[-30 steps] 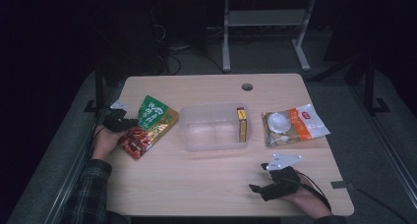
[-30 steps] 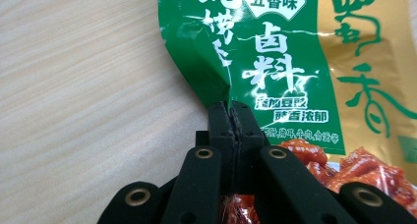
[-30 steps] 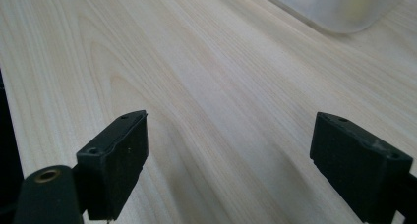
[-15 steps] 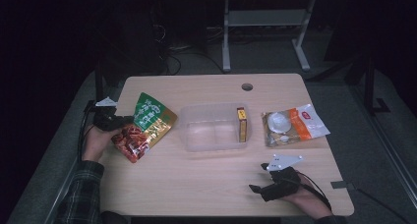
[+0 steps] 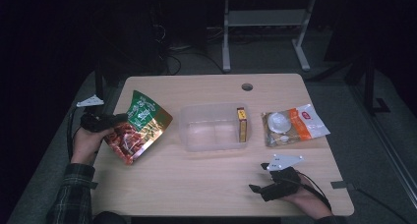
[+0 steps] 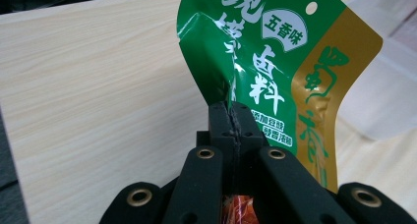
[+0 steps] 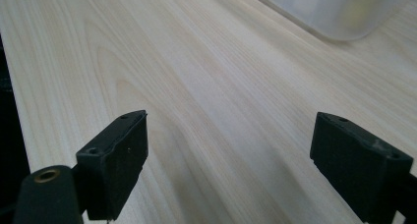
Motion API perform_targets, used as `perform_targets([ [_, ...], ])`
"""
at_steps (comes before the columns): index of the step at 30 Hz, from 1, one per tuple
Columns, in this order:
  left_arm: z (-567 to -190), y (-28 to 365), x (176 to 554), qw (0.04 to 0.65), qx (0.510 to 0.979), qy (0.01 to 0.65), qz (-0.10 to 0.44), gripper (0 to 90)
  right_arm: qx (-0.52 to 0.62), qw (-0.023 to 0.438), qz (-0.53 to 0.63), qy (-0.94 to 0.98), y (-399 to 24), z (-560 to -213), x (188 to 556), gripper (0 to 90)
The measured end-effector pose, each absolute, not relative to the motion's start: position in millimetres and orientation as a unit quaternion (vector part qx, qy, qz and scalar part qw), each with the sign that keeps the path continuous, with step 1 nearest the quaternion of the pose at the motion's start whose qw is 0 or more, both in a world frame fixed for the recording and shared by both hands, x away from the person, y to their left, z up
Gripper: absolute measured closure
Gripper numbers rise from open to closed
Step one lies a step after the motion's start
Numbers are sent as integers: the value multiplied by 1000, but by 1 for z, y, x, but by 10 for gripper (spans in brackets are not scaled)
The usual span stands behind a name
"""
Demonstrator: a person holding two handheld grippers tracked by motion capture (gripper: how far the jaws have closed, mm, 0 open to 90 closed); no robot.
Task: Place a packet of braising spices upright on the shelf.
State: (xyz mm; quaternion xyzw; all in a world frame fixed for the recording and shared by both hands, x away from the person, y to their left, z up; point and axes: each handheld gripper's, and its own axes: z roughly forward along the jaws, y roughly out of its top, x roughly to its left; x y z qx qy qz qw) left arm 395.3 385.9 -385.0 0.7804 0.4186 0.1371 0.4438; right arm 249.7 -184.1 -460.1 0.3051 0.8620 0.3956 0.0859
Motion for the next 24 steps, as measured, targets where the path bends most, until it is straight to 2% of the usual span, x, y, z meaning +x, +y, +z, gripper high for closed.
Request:
perform_targets([
  [9, -369, 379, 374, 462, 780, 401, 129, 900, 320, 84, 406, 852, -188, -455, 250, 137],
  [12, -366, 374, 366, 468, 783, 391, 123, 900, 320, 84, 402, 853, -187, -453, 251, 93],
  [19, -358, 357, 345, 484, 787, 366, 109, 900, 321, 45, 427, 844, -181, -444, 255, 99],
  [24, -357, 340, 334, 491, 792, 349, 100, 900, 311, 40, 443, 840, -168, -439, 258, 101],
])
